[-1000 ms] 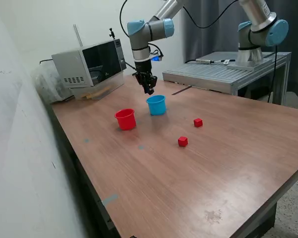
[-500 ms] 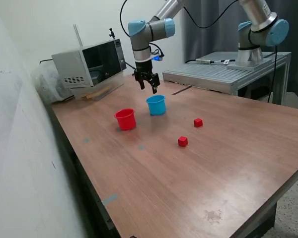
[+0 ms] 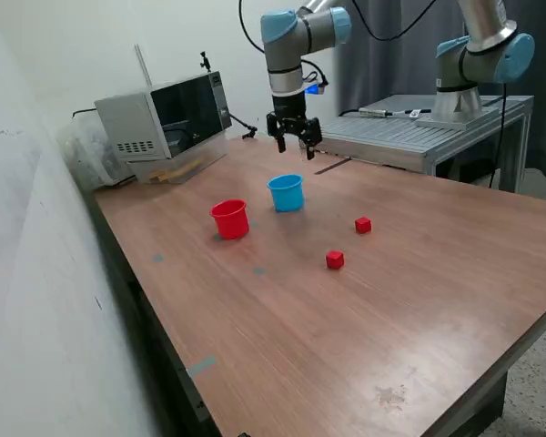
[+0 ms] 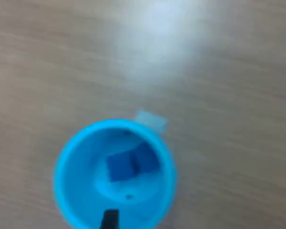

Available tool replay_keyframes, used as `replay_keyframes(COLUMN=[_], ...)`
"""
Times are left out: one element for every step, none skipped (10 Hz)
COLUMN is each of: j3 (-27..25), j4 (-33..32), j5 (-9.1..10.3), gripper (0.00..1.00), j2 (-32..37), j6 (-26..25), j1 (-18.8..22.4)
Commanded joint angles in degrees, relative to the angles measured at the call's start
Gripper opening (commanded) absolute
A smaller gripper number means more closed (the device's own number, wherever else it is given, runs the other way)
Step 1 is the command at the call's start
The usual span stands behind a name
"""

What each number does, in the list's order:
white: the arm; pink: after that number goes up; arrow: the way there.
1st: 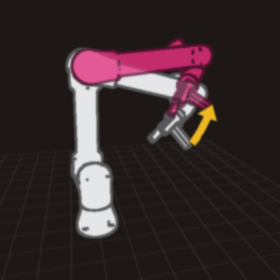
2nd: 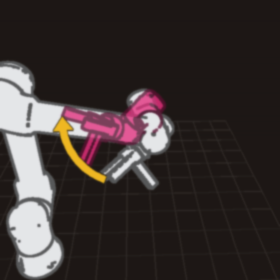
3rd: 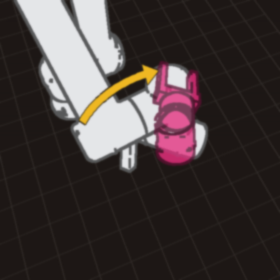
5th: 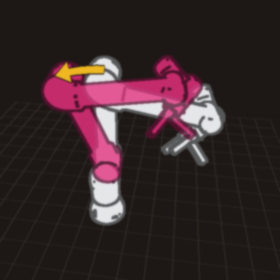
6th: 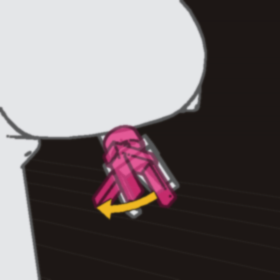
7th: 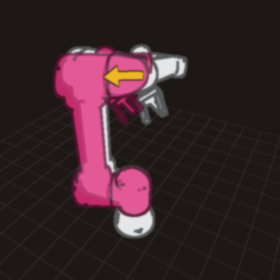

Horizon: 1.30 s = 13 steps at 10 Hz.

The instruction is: Place red objects in the red bin, and blue objects in the blue bin.

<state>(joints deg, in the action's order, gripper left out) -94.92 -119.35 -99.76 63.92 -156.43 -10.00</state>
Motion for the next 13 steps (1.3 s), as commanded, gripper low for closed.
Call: replay_keyframes(j3=[-3.69, -4.57, -4.75, -4.66, -4.40, -4.31, -4.31, -4.31, -4.40, -4.66, -5.01, -5.02, -4.84], j4=[2.01, 4.63, 4.83, 4.74, 4.22, 3.34, 0.20, -3.05, -5.95, -9.38, -10.80, -11.77, -12.22], j5=[0.79, 1.05, 3.06, 6.04, 8.42, 10.27, 11.94, 12.39, 12.39, 12.31, 12.22, 12.04, 11.96], gripper=[1.00, 1.00, 1.00, 1.00, 1.00, 1.00, 1.00, 1.00, 1.00, 1.00, 1.00, 1.00, 1.00], j2=[3.83, 4.36, 4.37, 4.54, 4.54, 4.46, 4.45, 4.37, 4.11, 3.41, 2.09, 0.60, -1.24], j6=[-7.62, -11.84, -16.32, -20.62, -23.89, -27.83, -31.62, -34.96, -36.21, -39.27, -41.39, -42.37, -42.46], j1=[4.70, 7.07, 8.14, 8.41, 8.50, 9.37, 9.55, 9.56, 9.56, 9.56, 9.56, 9.56, 9.64])
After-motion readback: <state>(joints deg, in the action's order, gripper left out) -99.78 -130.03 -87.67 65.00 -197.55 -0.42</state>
